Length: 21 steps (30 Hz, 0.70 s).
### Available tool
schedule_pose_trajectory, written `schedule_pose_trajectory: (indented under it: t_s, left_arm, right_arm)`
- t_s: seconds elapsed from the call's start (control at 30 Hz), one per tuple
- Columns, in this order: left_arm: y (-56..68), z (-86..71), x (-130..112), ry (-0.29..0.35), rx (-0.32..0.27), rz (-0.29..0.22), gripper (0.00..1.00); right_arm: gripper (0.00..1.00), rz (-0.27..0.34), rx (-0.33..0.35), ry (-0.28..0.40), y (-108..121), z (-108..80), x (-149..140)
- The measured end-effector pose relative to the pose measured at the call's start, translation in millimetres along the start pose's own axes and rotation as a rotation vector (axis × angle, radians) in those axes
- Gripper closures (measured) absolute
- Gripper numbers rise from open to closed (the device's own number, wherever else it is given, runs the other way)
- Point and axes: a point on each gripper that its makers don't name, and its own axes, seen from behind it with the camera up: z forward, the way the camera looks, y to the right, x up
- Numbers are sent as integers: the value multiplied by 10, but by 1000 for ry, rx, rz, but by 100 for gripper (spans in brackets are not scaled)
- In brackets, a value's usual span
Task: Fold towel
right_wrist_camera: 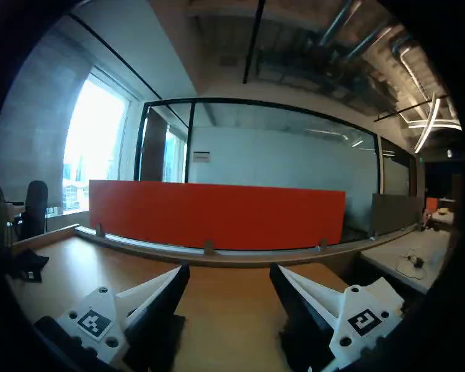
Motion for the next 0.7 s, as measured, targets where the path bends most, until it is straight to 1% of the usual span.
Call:
schedule_pose_trajectory:
  t_s: [0.2, 0.3, 0.5, 0.7]
  left_arm:
    - [-7, -36, 242, -2, -4, 3, 29]
    - [-11, -58, 279, -9, -8, 4, 29]
    - [28, -83, 269, -37, -25, 10, 29]
    - [165, -90, 208, -77, -78, 18, 29]
  right_arm:
    - [0, 9, 4, 2, -29, -36, 333]
    - [0, 13, 9, 4, -45, -43, 406]
    - [0, 8, 27, -4, -107, -55, 466]
    - [0, -18, 75, -23, -215, -46, 474]
